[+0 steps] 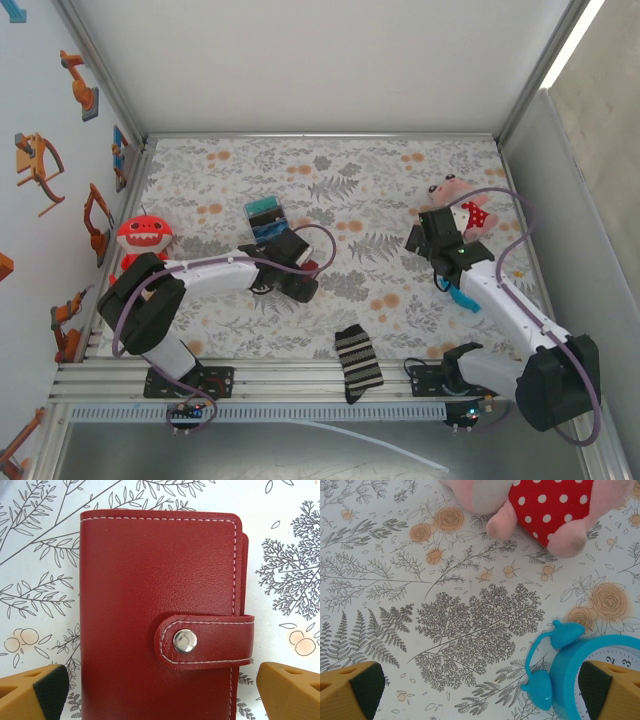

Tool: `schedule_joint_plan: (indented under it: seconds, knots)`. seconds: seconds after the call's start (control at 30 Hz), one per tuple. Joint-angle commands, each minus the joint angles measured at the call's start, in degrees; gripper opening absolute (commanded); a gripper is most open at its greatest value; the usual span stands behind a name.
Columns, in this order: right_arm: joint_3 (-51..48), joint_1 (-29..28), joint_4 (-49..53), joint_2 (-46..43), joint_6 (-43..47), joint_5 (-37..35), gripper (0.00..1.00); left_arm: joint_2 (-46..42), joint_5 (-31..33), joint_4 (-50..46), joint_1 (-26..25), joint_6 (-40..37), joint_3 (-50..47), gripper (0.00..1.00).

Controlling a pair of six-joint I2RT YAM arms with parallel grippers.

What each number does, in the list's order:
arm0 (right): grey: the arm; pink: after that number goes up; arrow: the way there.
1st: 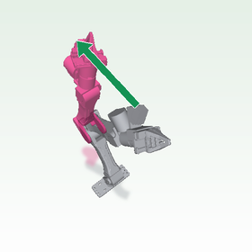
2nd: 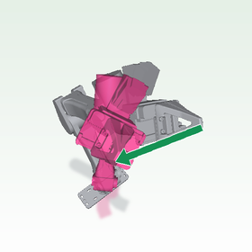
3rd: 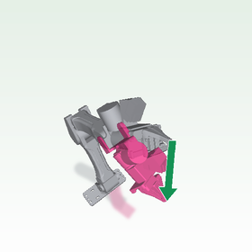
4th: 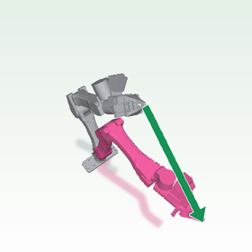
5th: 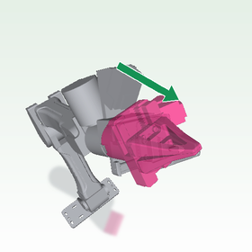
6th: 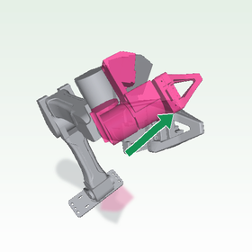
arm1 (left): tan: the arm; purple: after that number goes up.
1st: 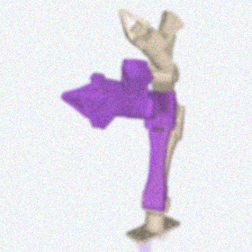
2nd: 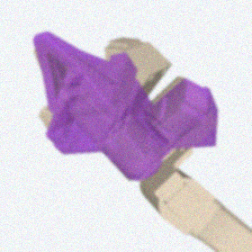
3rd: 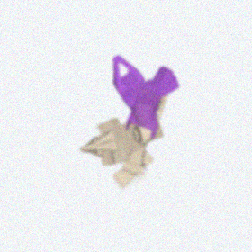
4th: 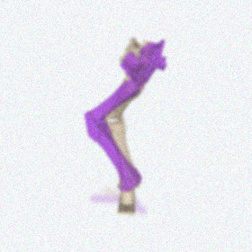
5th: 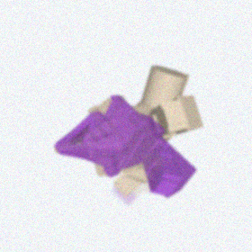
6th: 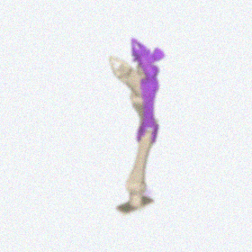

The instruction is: Take the credit cards out of the card holder

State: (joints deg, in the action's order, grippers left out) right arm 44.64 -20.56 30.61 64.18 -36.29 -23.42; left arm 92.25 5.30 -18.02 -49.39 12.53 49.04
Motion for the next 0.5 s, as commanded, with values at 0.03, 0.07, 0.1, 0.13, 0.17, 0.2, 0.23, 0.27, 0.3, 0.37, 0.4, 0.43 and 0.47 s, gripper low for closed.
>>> schedule_joint_plan:
  seconds: [0.03,0.07,0.1,0.13,0.17,0.2,0.23,0.27,0.3,0.37,0.4,0.43,0.47]
  knots:
    - [1.45,-0.88,-0.29,0.31,-1.56,-0.14,1.00,0.85,-1.42,-1.31,-0.36,-1.78,0.10,0.97]
    - [1.50,-0.96,-0.29,0.33,-1.55,-0.12,0.99,0.93,-1.68,-1.28,-0.36,-1.98,-0.04,0.97]
    - [1.57,-1.04,-0.31,0.44,-1.56,-0.08,0.99,1.06,-2.17,-1.53,-0.42,-2.23,-0.12,0.97]
    - [1.63,-1.13,-0.36,0.49,-1.60,-0.05,0.99,1.17,-2.71,-1.75,-0.45,-2.63,-0.04,0.97]
    - [1.72,-1.19,-0.29,0.57,-1.58,-0.05,0.99,1.25,-2.89,-2.06,-0.49,-2.84,-0.08,0.97]
    - [1.79,-1.25,-0.30,0.66,-1.61,-0.08,0.99,1.32,-3.09,-2.43,-0.53,-2.99,0.00,0.97]
    - [1.92,-1.35,-0.35,0.78,-1.67,-0.09,1.00,1.47,-3.05,-2.91,-0.54,-3.11,0.09,0.97]
    - [2.00,-1.46,-0.38,0.83,-1.67,-0.07,0.99,1.59,-2.81,-3.17,-0.68,-3.06,0.07,0.97]
    - [2.03,-1.50,-0.53,0.94,-1.67,-0.05,1.00,1.71,-2.40,-3.57,-0.62,-3.00,0.25,0.97]
    - [2.25,-1.68,-0.73,1.29,-1.65,0.03,0.99,2.59,-1.02,-4.78,-0.62,-2.43,0.74,0.97]
    - [2.44,-1.85,-0.73,1.50,-1.66,0.11,0.99,3.13,-0.19,-5.39,-0.73,-2.23,1.01,0.97]
    - [2.63,-1.93,-0.73,1.72,-1.62,0.08,1.00,3.58,0.79,-5.89,-0.80,-1.85,1.35,0.97]
    - [2.84,-2.03,-0.73,1.93,-1.55,0.12,1.00,4.04,1.57,-6.13,-0.97,-1.45,1.56,0.97]
